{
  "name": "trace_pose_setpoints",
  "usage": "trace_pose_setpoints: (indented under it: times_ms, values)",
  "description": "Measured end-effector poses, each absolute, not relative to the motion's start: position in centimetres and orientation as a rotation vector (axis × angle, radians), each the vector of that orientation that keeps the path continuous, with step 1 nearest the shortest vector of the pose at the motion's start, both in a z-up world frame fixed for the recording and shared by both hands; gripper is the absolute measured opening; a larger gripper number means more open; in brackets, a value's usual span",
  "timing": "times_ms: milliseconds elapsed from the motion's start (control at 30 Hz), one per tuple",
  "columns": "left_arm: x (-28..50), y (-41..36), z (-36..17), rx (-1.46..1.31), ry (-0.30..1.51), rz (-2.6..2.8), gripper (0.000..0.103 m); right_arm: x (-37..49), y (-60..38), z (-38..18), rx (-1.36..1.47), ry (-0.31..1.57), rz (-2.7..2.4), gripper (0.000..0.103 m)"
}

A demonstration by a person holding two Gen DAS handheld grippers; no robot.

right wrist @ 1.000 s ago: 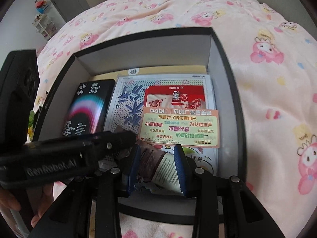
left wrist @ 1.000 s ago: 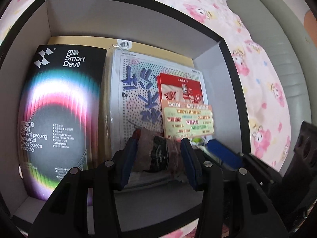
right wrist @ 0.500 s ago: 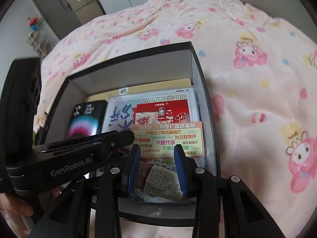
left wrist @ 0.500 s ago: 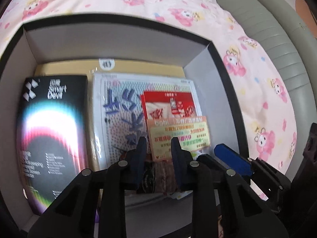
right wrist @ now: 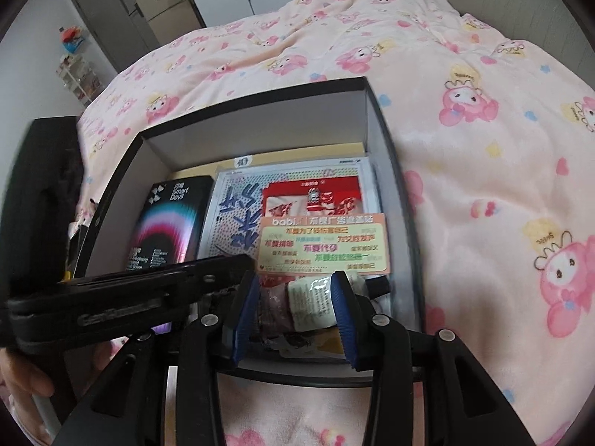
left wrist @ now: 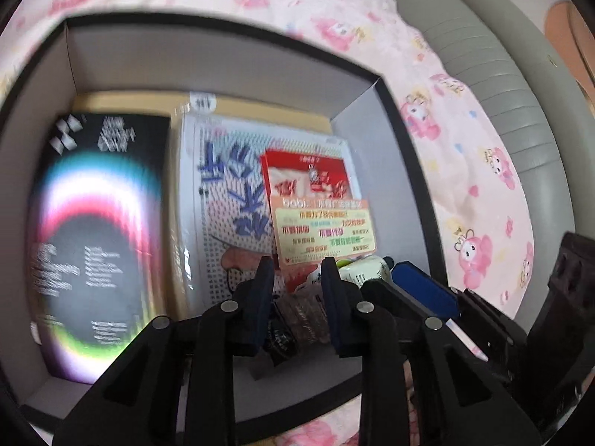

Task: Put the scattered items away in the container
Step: 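Press the tube down into the box with both grippers and open them, then withdraw both grippers from the box and move toward the scattered items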

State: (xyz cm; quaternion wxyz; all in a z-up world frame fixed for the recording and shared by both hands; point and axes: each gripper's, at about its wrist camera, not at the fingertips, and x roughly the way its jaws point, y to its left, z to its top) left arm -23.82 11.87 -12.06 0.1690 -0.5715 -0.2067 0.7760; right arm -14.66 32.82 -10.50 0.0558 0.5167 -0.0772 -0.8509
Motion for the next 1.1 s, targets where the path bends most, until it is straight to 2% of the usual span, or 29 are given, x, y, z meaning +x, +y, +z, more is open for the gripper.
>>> trace_pose_setpoints:
  times_ms: [133, 267, 400, 500, 733, 867, 1100]
  values:
    - [-22.5, 10.9, -9.9, -1.534, -0.526, 2.334, 0.026, -14.7, 32.8, -9.7, 1.535, -0.231, -2.637, 0.036]
    - [-22.3, 11.5, -8.2, -1.460, -0.465, 2.435, 0.035, -14.1, 33.3, -8.8, 1.486, -0.274, -2.689, 0.036]
    - [-19.7, 11.4, -6.3, -1.388, -0.334, 2.517, 0.035, -12.0, 33.4, -7.1, 1.389, -0.340, -2.741, 0.036]
    - [-17.7, 11.5, -5.4, -1.353, -0.298, 2.520, 0.034, -9.2, 31.6, -5.7, 1.270, -0.295, -2.787, 0.036]
    - [-12.7, 10.1, -3.5, -1.356, -0.129, 2.600, 0.034, -5.0, 28.5, -5.1, 1.224, -0.271, -2.778, 0.037]
    - [-10.4, 8.9, -3.0, -1.345, -0.091, 2.630, 0.034, -3.4, 27.0, -5.1, 1.233, -0.287, -2.734, 0.037]
    - [-7.1, 5.8, -2.5, -1.357, -0.144, 2.650, 0.034, -1.8, 23.0, -4.4, 1.229, -0.171, -2.691, 0.037]
